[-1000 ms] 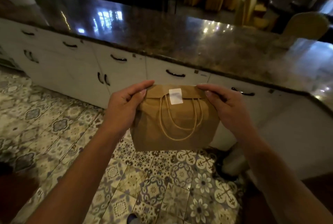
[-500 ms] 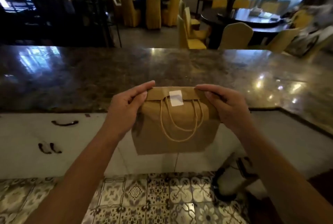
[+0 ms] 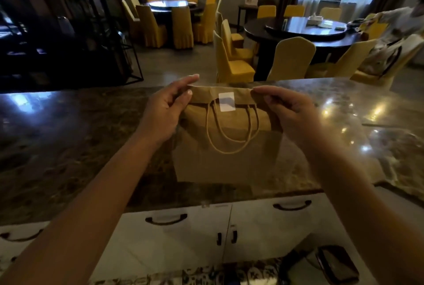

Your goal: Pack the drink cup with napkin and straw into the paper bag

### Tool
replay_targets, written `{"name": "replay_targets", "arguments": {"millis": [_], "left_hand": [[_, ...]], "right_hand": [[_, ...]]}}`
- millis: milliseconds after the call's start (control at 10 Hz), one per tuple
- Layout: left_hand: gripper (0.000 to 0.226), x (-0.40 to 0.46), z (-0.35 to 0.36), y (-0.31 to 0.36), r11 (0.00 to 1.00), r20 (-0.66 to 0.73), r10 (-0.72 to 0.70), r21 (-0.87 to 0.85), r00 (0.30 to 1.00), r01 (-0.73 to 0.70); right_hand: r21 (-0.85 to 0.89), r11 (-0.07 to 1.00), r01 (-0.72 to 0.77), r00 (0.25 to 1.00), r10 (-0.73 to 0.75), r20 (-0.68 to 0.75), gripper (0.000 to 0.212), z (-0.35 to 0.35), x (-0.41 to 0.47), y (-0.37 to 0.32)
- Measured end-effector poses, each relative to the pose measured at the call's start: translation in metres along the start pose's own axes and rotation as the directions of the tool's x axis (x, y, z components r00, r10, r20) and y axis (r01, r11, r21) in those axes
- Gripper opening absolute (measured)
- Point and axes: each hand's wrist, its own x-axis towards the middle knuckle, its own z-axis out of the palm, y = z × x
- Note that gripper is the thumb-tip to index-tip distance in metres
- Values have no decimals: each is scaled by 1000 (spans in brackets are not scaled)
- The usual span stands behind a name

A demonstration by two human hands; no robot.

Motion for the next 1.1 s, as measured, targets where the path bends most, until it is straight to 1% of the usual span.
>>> {"name": "replay_targets", "arguments": {"millis": [100, 200, 300, 400, 500, 600, 700, 800, 900, 1000, 1100], "left_hand": [[33, 54, 21, -21, 998, -31, 3, 67, 1000, -1], [32, 99, 34, -41, 991, -56, -11, 132, 998, 19], [32, 146, 43, -61, 985, -81, -48, 164, 996, 60], [33, 188, 45, -83, 982, -81, -114, 143, 990, 125], [33, 217, 49, -108, 980, -58, -175, 85, 983, 179], [34, 223, 57, -131, 973, -53, -217, 68, 975, 220], [37, 223, 59, -149, 959, -34, -281, -37, 959, 280], [39, 228, 56, -157, 939, -24, -332, -103, 943, 328], [44, 231, 53, -159, 940, -16, -335, -81, 942, 333], [61, 231, 46, -156, 926, 3, -369, -88, 929, 368], [71, 233, 36, -152, 918, -4, -392, -72, 920, 391]], "right_hand": [[-2, 999, -33, 999, 33, 19, 30, -10, 54, 33], [-14, 999, -41, 999, 41, 3, 29, -13, 99, 61], [-40, 998, -47, 999, 47, 8, 28, -10, 150, 92], [-59, 997, -48, 999, 49, 2, 29, -2, 191, 120], [-59, 996, -70, 997, 70, -13, 29, 8, 213, 143], [-70, 992, -105, 994, 105, -1, 28, 15, 217, 167], [-94, 989, -115, 992, 119, 47, 28, 19, 219, 183], [-52, 991, -125, 989, 128, 77, 29, 20, 225, 187], [-23, 990, -136, 987, 138, 77, 30, 19, 228, 183], [-34, 983, -178, 978, 181, 103, 40, 17, 229, 182], [-66, 977, -201, 972, 207, 110, 52, 14, 227, 172]]}}
